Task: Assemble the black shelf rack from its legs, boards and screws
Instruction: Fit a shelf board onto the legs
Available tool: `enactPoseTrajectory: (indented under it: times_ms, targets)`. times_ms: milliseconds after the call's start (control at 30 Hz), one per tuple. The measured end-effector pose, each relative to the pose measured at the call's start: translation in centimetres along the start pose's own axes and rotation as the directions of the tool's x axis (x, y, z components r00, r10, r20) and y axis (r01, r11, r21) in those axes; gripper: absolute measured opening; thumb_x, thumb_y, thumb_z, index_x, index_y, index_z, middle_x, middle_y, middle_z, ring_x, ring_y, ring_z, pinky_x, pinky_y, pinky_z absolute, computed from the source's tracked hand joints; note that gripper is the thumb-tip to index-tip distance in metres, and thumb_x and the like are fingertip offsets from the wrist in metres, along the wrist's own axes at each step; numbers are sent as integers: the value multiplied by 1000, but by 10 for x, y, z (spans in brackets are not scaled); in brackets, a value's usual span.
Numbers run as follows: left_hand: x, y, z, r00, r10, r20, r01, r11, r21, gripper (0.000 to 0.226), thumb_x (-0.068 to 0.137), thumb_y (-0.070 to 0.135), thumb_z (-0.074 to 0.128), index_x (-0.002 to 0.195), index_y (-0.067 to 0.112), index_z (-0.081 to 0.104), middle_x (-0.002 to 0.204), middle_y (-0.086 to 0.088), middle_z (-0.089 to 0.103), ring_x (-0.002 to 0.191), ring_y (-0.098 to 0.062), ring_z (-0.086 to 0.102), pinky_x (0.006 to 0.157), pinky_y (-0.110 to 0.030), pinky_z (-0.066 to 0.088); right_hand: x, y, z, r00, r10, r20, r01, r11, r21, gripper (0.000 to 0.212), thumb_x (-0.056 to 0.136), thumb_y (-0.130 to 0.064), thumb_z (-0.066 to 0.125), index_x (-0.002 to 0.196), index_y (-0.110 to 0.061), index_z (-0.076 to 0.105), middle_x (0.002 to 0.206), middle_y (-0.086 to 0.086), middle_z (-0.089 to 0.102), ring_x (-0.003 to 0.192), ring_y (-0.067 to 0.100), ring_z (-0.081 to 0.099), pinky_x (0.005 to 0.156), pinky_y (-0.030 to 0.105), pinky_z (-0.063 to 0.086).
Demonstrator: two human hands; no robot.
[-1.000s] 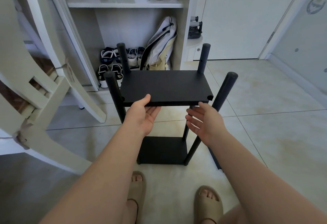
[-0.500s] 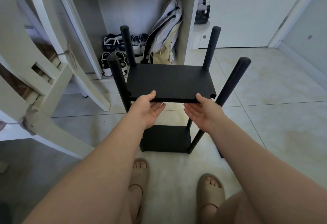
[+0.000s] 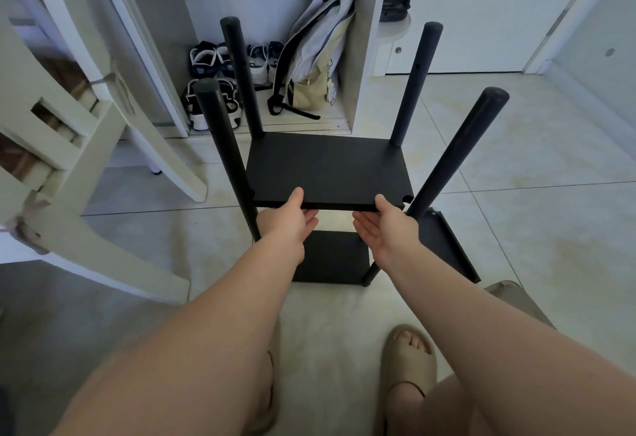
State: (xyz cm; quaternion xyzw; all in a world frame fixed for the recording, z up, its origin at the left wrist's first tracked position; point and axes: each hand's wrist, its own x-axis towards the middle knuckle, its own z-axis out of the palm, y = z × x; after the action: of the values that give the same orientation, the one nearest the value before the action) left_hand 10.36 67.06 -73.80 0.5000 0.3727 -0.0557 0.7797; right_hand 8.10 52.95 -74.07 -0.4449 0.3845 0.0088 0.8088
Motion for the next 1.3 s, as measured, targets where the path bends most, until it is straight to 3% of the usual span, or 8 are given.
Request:
enactPoseTrajectory:
  times_ms: [167, 700, 1067, 1200, 1300]
  targets:
    - [4, -12, -3, 1000, 28, -10, -28, 999, 14, 14, 93, 20, 71, 91, 18, 57, 104, -11, 72, 86, -21, 75, 78, -33, 62, 1, 10, -1, 997, 17, -75, -14, 999, 37, 13, 100, -21, 64, 95, -9, 61, 86, 11, 74, 76, 20, 75, 61, 27, 60]
    - [7, -41, -2, 998, -51, -40, 47, 995, -85, 19, 92, 21, 72, 106, 13, 62, 105, -10, 73, 86, -20, 75, 72, -30, 62, 10, 18, -10, 989, -3, -145, 0, 1000, -15, 14, 99, -20, 66, 102, -7, 62, 90, 13, 75, 82, 23, 75, 64, 28, 61]
    - [15, -42, -5, 992, -108, -67, 103, 991, -82, 30, 92, 21, 72, 117, 11, 59, 107, -11, 72, 84, -21, 75, 73, -31, 63, 17, 24, -10, 988, 35, -149, -38, 999, -17, 31, 98, -18, 65, 126, -4, 58, 98, 16, 75, 85, 26, 76, 66, 31, 61]
    - [16, -40, -5, 989, -122, -77, 117, 990, -74, 28, 92, 20, 73, 114, 13, 57, 108, -11, 71, 84, -22, 75, 75, -33, 62, 20, 26, -10, 988, 44, -147, -46, 999, -9, 35, 99, -18, 65, 130, -5, 55, 98, 16, 75, 86, 26, 76, 67, 32, 62]
    - [16, -39, -6, 985, -148, -86, 142, 987, -71, 20, 91, 19, 72, 99, 16, 54, 107, -12, 72, 85, -23, 75, 80, -37, 62, 20, 26, -10, 988, 57, -143, -59, 998, -14, 32, 99, -17, 65, 127, -4, 57, 98, 17, 75, 87, 27, 75, 68, 32, 61]
